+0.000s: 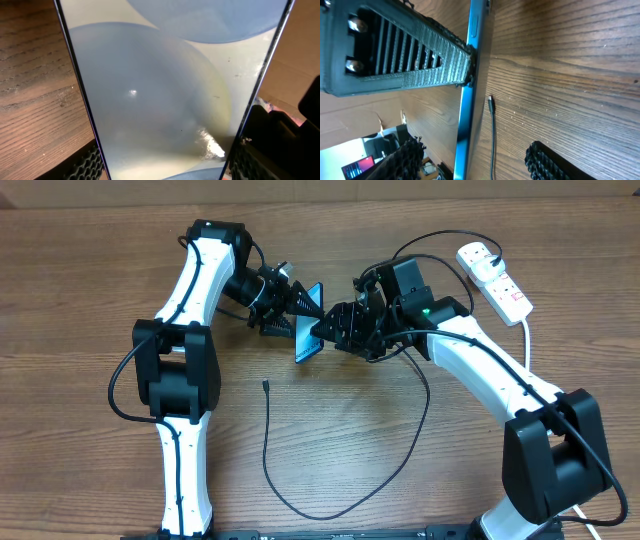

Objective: Plug charger to phone and switch on socket
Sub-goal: 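Grasp the phone's side edge with the right gripper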

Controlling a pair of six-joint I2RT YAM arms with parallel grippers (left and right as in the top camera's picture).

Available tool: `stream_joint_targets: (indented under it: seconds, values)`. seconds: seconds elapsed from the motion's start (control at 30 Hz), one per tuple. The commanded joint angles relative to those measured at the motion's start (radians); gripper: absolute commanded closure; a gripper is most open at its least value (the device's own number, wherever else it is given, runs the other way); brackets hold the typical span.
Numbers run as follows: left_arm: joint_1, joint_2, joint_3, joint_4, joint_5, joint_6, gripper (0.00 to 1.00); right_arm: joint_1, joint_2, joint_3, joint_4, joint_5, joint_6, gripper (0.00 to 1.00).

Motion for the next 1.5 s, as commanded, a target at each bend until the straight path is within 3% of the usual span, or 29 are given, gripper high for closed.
stream_joint_targets:
  seconds: [0.0, 0.53, 0.93, 1.17, 1.3, 1.4, 1.47]
  values:
    - [-0.008, 0.0, 0.027, -0.002, 0.025, -0.003, 0.38, 0.037, 0.019, -0.008, 0.012, 0.039, 0.029, 0.32]
    - [-0.044, 0.0, 0.027, -0.053, 0.022, 0.05, 0.37, 0.082, 0.022, -0.008, 0.077, 0.05, 0.032, 0.44]
    - [-0.064, 0.0, 0.027, -0.055, 0.022, 0.05, 0.37, 0.082, 0.023, -0.008, 0.009, 0.052, 0.032, 0.7]
    - [-0.066, 0.0, 0.027, -0.048, 0.022, 0.05, 0.36, 0.082, 0.023, -0.008, 0.009, 0.052, 0.032, 0.96]
    - [-0.066, 0.0, 0.027, -0.048, 0.022, 0.05, 0.34, 0.082, 0.023, -0.008, 0.01, 0.052, 0.032, 0.96]
    - [-0.066, 0.0, 0.027, -0.046, 0.022, 0.05, 0.25, 0.082, 0.023, -0.008, 0.01, 0.057, 0.032, 0.96]
    - [-0.066, 0.0, 0.027, -0.043, 0.022, 0.05, 0.04, 0.082, 0.023, -0.008, 0.009, 0.069, 0.031, 0.96]
